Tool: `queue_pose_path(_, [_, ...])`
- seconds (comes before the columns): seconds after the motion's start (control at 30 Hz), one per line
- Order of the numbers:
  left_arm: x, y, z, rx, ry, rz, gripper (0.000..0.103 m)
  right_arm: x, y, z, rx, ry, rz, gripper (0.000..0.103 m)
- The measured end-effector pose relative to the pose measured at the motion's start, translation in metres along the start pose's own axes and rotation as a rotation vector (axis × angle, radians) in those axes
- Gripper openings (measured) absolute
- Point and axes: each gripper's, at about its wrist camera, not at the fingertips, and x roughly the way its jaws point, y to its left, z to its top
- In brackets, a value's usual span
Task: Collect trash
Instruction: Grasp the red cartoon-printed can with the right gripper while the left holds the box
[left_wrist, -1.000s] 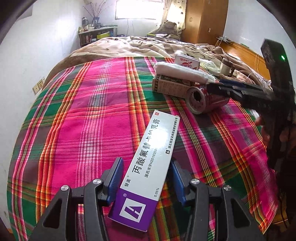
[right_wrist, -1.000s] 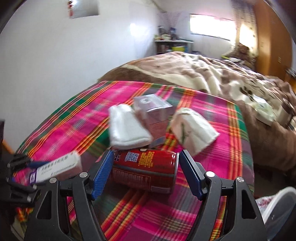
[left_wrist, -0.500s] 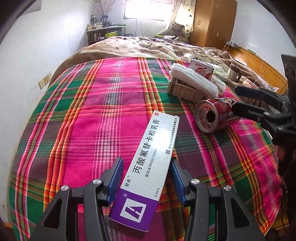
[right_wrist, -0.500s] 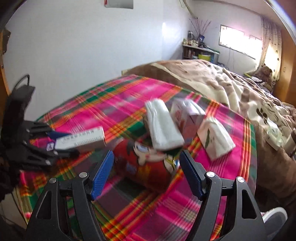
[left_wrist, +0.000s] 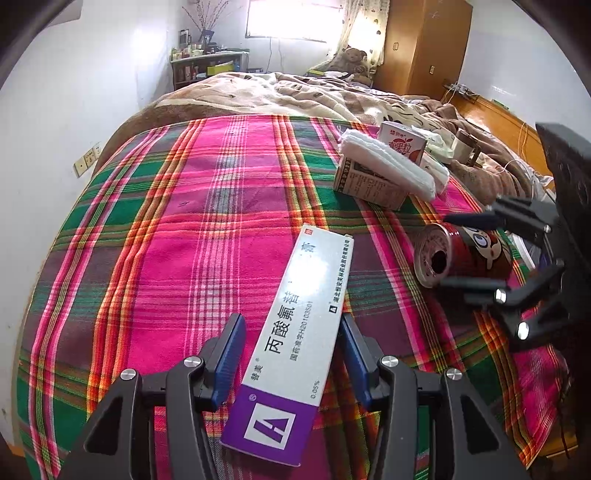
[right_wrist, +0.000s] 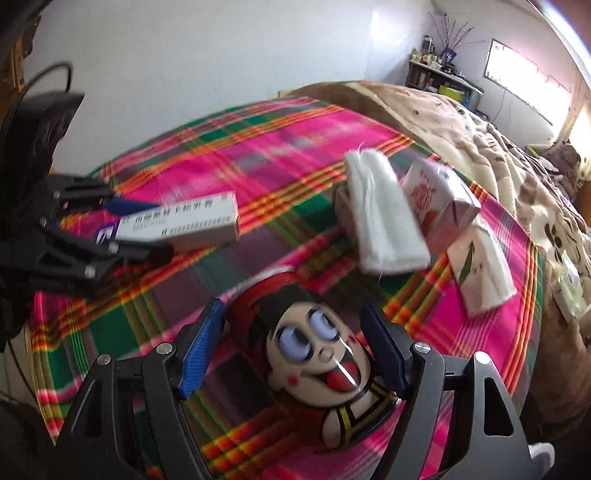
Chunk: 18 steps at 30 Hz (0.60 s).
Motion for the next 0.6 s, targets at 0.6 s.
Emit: queue_pose_path(0.6, [0.009, -0.009, 0.009, -0.015, 0.005, -0.043, 0.049, -0.001, -0.005, -0.024, 0.228, -0.016, -0.011, 0.067])
